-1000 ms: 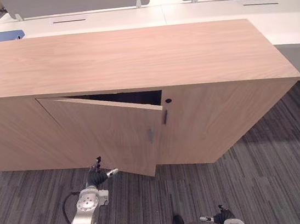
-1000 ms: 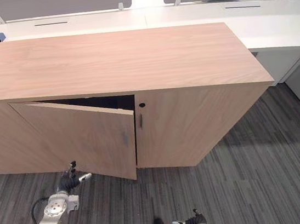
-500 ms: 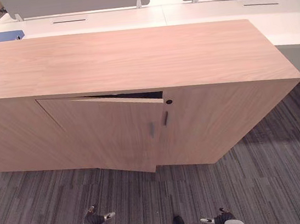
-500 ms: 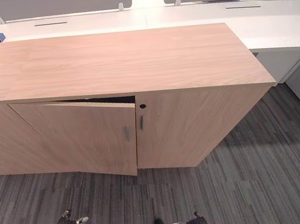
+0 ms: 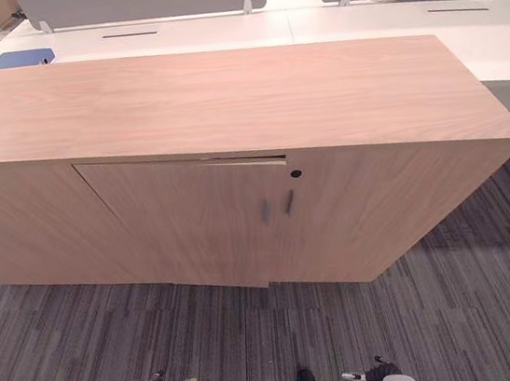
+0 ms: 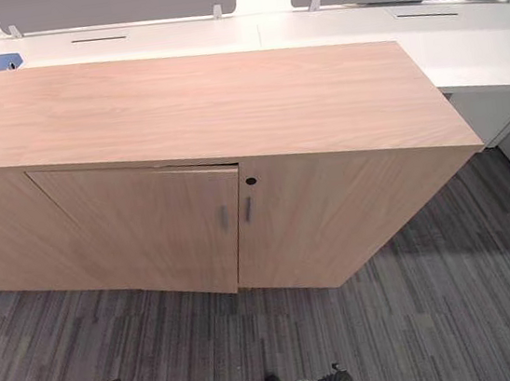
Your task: Walk over to the cabinet, pick up the folder, carry it to the office cabinet, place the folder inside the office cabinet, then close the office cabinet door
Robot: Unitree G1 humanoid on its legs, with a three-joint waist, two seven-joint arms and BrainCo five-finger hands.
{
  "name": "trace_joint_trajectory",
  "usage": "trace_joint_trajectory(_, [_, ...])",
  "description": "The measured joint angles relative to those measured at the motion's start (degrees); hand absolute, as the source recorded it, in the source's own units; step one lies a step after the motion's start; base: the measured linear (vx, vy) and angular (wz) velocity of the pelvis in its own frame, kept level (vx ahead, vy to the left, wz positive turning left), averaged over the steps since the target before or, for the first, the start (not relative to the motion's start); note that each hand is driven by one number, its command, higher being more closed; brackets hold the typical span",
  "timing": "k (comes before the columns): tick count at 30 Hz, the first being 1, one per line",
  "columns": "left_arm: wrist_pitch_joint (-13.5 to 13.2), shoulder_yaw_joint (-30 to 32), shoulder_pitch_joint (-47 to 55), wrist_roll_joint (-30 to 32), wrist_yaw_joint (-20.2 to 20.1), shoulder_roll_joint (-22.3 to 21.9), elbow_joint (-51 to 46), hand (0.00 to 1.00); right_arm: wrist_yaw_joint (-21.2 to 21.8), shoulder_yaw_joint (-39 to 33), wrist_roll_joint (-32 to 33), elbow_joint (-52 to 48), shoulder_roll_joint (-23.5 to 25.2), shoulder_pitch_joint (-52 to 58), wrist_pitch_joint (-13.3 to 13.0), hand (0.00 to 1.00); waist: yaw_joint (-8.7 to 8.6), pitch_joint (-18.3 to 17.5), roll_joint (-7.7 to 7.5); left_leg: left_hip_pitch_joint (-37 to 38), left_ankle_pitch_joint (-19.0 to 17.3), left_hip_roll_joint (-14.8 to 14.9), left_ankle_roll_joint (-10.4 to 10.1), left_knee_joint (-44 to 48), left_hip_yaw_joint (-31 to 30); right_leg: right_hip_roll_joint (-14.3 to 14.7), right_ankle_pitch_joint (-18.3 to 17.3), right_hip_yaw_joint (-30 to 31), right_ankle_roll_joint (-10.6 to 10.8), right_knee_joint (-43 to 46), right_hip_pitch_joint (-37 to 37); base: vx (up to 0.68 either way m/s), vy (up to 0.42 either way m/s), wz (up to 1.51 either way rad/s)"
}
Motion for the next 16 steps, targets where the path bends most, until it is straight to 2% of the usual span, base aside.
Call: trace_joint_trajectory(16, [0.50, 0.52, -0.02, 0.51, 0.01, -0.07, 0.37, 0.00, 0.09, 0.00, 0.00, 0.89, -0.17, -0.65, 0.01, 0.00, 0.06, 0.06, 0.11, 0.18, 0.00, 0.01, -0.01, 0.00, 0.10, 0.00, 0.00, 0.05, -0.01, 0.07, 0.12, 0.00, 0.000, 0.00])
